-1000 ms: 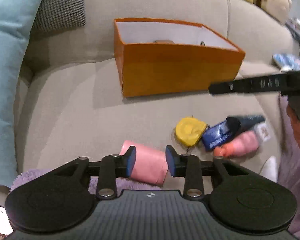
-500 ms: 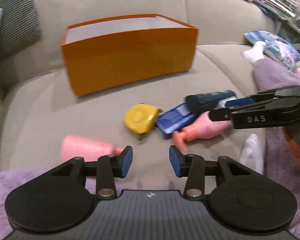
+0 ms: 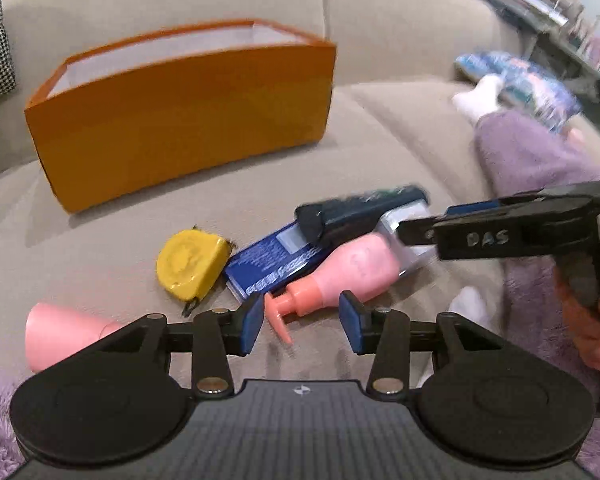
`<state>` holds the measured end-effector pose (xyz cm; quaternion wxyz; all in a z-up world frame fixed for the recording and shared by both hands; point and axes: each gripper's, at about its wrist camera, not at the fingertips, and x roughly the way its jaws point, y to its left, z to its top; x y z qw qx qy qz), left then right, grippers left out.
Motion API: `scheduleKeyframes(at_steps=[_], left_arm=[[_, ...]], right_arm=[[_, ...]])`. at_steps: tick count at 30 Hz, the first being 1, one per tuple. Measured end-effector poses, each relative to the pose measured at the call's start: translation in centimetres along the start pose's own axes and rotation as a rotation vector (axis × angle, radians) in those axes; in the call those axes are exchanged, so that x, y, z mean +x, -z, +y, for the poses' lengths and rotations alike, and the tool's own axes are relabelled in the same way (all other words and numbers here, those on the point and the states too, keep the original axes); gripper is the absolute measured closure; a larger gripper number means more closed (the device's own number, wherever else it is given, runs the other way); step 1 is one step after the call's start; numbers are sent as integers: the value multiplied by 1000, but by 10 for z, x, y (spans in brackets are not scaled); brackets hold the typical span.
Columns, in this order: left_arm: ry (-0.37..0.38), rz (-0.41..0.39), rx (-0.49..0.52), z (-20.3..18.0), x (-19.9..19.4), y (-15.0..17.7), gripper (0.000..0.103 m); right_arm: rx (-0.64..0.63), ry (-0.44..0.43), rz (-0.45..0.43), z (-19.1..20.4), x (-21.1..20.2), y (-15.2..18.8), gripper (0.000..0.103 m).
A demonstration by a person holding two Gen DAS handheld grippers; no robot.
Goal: Organize rigid objects
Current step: 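Grasp the clear cube box with the right tool while the left tool approaches the pink cup, then grasp the pink cup with the left tool and lift it while the right tool holds the cube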
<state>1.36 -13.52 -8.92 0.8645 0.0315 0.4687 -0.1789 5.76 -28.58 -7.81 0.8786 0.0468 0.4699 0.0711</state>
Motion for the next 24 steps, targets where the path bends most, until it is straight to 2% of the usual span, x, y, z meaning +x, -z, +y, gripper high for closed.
scheduleKeyframes(at_steps=[4, 6, 8, 17, 24], left_arm=[[0, 53, -120, 17, 11, 5, 51], [-7, 55, -145, 22, 13, 6, 51], [-3, 49, -160, 24, 13, 7, 52], [18, 82, -208, 26, 21, 7, 52], [-18, 54, -231, 38, -4, 13, 55]], right_arm=[[29, -20, 25, -5, 10, 2, 43], [32, -26, 40, -5, 15, 3, 44], [31, -34, 53, -4, 19, 3, 53], [-17, -61, 43, 6, 18, 5, 54], [-66, -37, 5, 18, 10, 6, 54]])
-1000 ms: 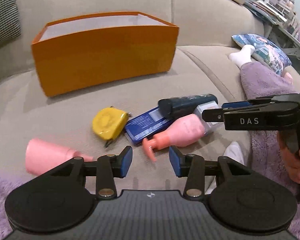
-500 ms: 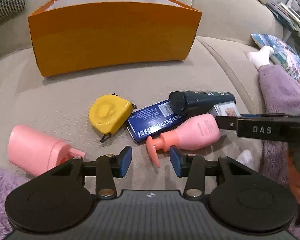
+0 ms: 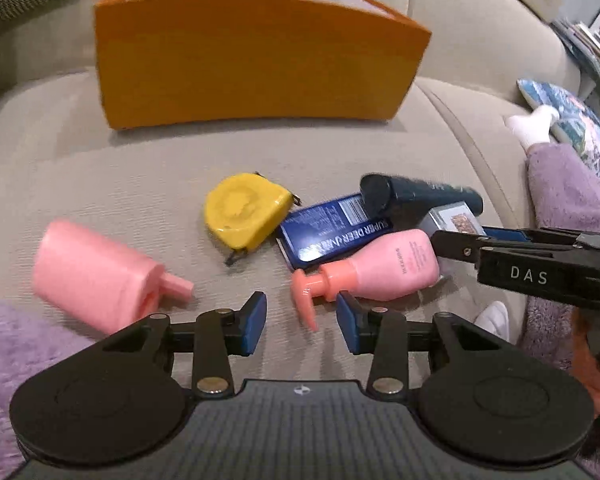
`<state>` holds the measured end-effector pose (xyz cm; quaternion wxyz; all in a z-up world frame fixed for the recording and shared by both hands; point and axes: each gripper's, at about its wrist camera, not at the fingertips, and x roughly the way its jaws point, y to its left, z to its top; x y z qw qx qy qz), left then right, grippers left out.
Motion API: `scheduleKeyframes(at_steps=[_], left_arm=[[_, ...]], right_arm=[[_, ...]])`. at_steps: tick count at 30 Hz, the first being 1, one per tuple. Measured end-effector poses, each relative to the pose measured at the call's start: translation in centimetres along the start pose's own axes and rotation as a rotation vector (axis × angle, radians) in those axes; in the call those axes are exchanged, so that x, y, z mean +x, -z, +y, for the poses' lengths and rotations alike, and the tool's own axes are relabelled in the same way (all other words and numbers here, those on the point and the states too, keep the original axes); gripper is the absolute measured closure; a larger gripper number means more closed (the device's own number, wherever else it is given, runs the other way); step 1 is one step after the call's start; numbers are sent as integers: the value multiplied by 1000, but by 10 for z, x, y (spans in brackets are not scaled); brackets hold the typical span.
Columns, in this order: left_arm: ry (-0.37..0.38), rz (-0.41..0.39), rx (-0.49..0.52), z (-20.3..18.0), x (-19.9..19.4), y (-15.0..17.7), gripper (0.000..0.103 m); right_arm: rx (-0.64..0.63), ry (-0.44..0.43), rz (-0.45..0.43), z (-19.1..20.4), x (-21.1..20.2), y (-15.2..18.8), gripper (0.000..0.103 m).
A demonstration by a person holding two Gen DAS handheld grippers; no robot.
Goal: Organize rigid objects
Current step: 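Grasp the pink cup with the left tool and lift it while the right tool holds the cube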
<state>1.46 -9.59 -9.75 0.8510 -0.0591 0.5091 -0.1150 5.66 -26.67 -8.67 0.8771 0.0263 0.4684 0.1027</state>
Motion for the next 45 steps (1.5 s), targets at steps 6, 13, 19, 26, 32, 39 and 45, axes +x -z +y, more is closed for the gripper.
scheduleKeyframes(at_steps=[6, 13, 19, 26, 32, 39, 45], left_arm=[[-46, -12, 78, 9, -25, -3, 56], [-136, -44, 221, 20, -53, -4, 56], [-220, 2, 460, 27, -59, -6, 56], [-269, 138, 838, 27, -41, -1, 54], [-329, 187, 1248, 17, -14, 31, 44], [-289, 163, 1424, 12, 0, 35, 32], [-211, 214, 1405, 11, 17, 23, 36]], right_arm=[[-5, -5, -47, 3, -15, -6, 54], [-56, 6, -113, 18, -35, -10, 55], [-110, -86, -128, 43, -40, -17, 55], [-151, -243, -8, 82, -18, -18, 55], [-168, -280, 27, 100, -10, -18, 55], [-187, -286, 47, 104, 0, -22, 55], [-209, -308, 86, 114, 12, -27, 55]])
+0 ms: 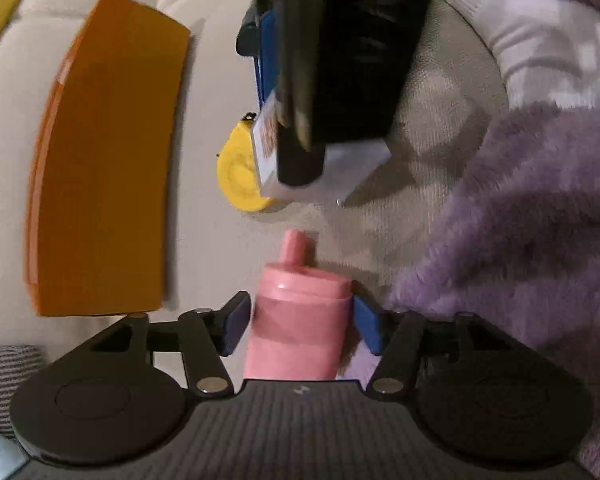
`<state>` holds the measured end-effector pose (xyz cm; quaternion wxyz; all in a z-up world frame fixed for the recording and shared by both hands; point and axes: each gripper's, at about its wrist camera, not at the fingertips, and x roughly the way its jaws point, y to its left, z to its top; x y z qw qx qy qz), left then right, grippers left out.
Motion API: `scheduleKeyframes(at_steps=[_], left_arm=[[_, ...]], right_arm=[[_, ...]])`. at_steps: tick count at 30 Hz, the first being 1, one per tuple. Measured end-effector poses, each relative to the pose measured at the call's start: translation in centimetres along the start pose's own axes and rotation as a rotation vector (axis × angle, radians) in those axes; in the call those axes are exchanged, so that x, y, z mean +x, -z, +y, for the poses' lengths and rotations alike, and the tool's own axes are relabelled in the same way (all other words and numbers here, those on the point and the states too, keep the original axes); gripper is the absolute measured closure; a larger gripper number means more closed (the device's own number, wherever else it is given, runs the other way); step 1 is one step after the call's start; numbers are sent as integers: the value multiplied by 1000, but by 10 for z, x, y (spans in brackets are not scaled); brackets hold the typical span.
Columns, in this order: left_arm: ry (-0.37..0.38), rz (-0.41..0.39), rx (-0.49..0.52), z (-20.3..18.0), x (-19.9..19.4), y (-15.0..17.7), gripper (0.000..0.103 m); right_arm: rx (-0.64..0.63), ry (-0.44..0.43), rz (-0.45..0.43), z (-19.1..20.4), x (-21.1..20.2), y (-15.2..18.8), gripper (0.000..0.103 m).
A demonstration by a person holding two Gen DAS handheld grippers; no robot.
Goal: Organize rigid objects
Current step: 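Grasp the pink cup with the left tool and lift it while the right tool holds the cube, then carry both items over the orange box, lower the clear cube in and open the right tool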
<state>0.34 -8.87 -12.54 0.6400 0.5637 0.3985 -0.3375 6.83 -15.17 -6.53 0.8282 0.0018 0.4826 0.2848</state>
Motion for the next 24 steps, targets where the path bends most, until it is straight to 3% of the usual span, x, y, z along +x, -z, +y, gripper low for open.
scheduleKeyframes(at_steps=[6, 9, 13, 17, 21, 24], left_arm=[[9, -28, -182, 14, -3, 2, 39], [-9, -55, -371, 25, -12, 14, 40], [-12, -109, -715, 43, -30, 28, 40], [13, -210, -1032, 55, -46, 44, 41], [31, -341, -1224, 69, -70, 55, 41], [49, -434, -1299, 88, -76, 54, 41]], right_arm=[[8, -8, 5, -2, -1, -1, 55], [16, -5, -3, -6, -5, -3, 55], [2, 24, -19, -10, -12, -7, 55], [8, 26, -42, -16, -23, -14, 55], [21, 25, -79, -24, -40, -26, 55], [32, 22, -109, -35, -56, -42, 55]])
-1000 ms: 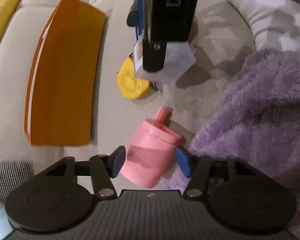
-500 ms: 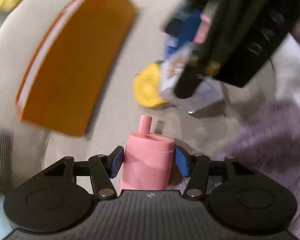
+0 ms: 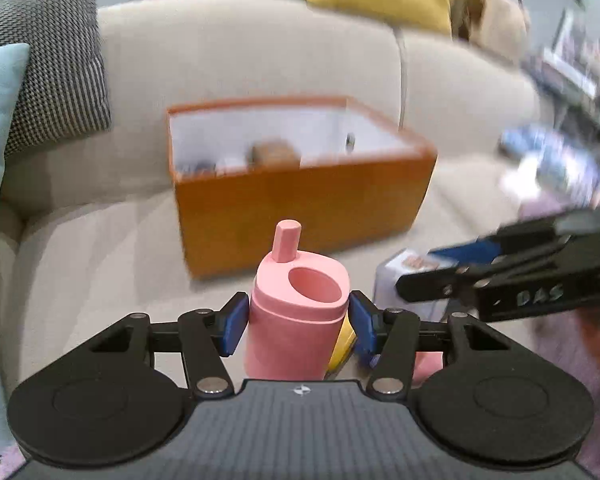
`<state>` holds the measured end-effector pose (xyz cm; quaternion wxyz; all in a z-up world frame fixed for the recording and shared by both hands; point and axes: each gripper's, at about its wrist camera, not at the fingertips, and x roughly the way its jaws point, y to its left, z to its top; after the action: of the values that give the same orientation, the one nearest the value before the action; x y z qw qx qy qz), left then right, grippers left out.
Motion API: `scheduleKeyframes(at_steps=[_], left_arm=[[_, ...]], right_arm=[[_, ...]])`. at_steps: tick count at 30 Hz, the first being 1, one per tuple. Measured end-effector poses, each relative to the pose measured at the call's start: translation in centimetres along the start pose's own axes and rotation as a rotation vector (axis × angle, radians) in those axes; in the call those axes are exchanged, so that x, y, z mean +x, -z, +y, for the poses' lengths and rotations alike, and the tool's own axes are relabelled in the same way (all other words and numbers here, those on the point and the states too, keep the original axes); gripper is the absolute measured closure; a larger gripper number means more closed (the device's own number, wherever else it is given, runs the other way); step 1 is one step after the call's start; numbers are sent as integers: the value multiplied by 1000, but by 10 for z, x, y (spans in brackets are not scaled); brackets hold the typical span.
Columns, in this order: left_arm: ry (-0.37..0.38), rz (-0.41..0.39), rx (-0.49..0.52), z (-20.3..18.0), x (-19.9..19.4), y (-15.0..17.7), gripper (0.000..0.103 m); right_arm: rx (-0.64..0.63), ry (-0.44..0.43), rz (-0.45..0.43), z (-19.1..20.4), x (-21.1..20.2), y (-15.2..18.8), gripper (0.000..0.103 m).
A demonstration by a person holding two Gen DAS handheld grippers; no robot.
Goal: Organize rigid objects
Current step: 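Carry both items over the orange box, lower the clear cube in and open the right tool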
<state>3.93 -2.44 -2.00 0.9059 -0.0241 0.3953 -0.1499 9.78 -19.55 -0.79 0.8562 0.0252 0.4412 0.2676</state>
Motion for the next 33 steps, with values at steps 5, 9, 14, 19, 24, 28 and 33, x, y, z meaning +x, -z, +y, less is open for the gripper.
scheduleKeyframes(at_steps=[5, 9, 14, 19, 24, 28, 33], left_arm=[[38, -82, -67, 10, -6, -47, 41], [57, -129, -89, 14, 8, -87, 41], [42, -119, -94, 22, 47, -126, 41], [25, -60, -105, 35, 101, -144, 41], [14, 10, -148, 50, 149, -146, 41], [10, 32, -163, 59, 169, -147, 41], [15, 39, -194, 69, 181, -145, 41]], right_arm=[[-43, 43, -64, -14, -18, -43, 55], [-40, 73, -91, -33, -14, -86, 55], [-15, 112, -62, -57, 25, -137, 55], [12, 177, 47, -82, 90, -169, 55], [23, 242, 120, -102, 147, -188, 55], [44, 293, 139, -115, 178, -198, 55], [100, 322, 141, -127, 205, -201, 55]])
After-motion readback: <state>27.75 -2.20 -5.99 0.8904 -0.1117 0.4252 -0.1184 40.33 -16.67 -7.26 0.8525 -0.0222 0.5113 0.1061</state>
